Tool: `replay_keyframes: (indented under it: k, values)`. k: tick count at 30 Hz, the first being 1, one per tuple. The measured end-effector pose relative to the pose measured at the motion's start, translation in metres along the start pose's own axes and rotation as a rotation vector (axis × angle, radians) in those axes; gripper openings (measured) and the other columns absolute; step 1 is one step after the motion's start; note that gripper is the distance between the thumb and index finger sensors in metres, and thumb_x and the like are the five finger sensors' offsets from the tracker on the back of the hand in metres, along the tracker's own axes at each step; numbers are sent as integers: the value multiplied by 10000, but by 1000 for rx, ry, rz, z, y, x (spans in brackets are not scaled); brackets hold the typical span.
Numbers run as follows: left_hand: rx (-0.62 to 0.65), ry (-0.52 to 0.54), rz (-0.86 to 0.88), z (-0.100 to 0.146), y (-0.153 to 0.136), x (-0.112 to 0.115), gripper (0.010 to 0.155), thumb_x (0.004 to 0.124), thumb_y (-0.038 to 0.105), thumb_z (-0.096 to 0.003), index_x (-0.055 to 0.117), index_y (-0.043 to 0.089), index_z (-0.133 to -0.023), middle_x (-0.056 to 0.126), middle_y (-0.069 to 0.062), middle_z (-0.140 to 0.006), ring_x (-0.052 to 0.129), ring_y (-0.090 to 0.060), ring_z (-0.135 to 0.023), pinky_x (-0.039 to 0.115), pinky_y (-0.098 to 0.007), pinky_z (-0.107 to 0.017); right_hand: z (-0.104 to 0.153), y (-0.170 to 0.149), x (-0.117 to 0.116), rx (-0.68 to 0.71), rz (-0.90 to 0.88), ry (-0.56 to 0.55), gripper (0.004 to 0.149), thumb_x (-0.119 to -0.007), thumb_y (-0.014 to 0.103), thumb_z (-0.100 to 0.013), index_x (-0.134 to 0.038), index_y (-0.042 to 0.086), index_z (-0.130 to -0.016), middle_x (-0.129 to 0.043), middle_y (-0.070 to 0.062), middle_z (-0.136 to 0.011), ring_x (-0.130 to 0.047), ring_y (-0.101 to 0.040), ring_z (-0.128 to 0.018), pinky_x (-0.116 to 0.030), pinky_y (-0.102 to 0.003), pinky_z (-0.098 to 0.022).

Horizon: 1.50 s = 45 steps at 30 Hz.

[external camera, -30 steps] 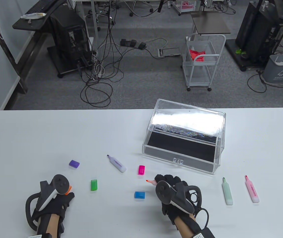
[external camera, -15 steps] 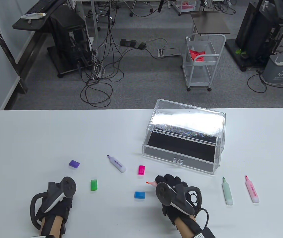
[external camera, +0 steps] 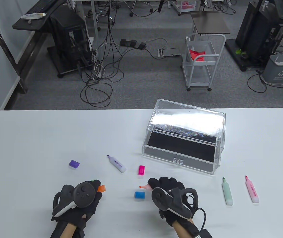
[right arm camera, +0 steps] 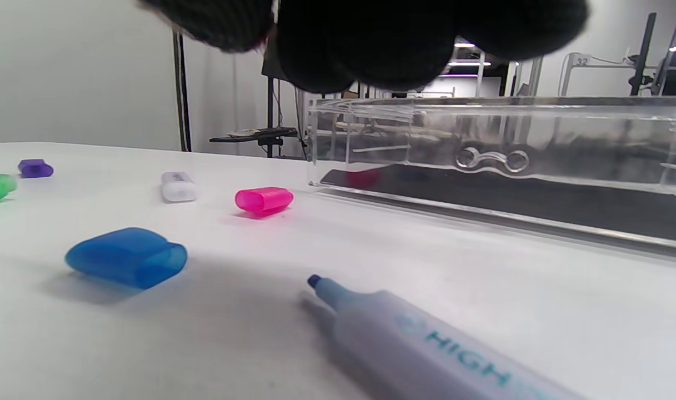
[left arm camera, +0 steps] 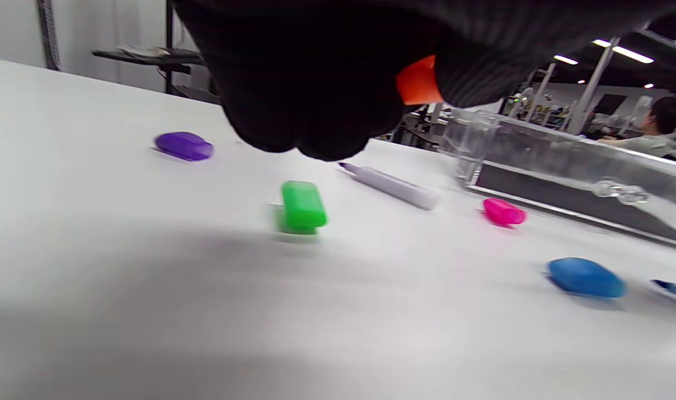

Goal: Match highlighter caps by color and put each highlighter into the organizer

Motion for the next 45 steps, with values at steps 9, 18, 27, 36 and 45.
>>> replay_keyframes:
  k: [9,18,27,36,45]
  values:
    - [106,-35,27,-3,28,12,614,667,422,-630,538,117,-1147,684,-138,-1058,891,-285,-907,808,-477,-721,6,30,3,103,41,-41,485,-762,322,-432,-652,352,-904,-824,-32,-831,-893,-183,-508,-797,-478,-399]
    - [162,-43,-16,-2,53,17,612,655,432,-631,546,115,-1143,699,-135,-1045,905,-277,-887,816,-476,-707,10,45,-1,160,87,-63,486,-767,318,-430,-660,345,-903,-816,-31,-844,-892,-176,-505,-798,-472,-398]
    - [203,-50,-43,-2,66,22,605,647,433,-632,528,134,-1144,705,-113,-1030,919,-260,-869,826,-465,-694,12,57,-4,210,116,-71,487,-766,316,-430,-656,346,-903,-813,-22,-844,-887,-173,-511,-795,-471,-405]
    - [250,-7,-12,0,72,23,601,652,386,-621,551,89,-1133,794,-135,-903,988,-210,-720,892,-419,-610,15,61,-7,218,120,-70,470,-745,263,-426,-651,287,-886,-803,-35,-803,-867,-186,-512,-793,-496,-388]
    - [273,38,-45,3,76,24,602,657,357,-611,573,55,-1125,808,-168,-879,998,-225,-689,915,-431,-592,16,67,-8,219,151,-89,450,-746,256,-416,-663,265,-858,-818,-54,-760,-874,-173,-464,-814,-496,-347]
Point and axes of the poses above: the tracker on the back of each hand, its own y axis roughly to the thumb side, its own z axis roughly from the fingertips to the wrist, x = y × z, the point moved 2 cm from there along -z, roughly from the wrist to the fingertips
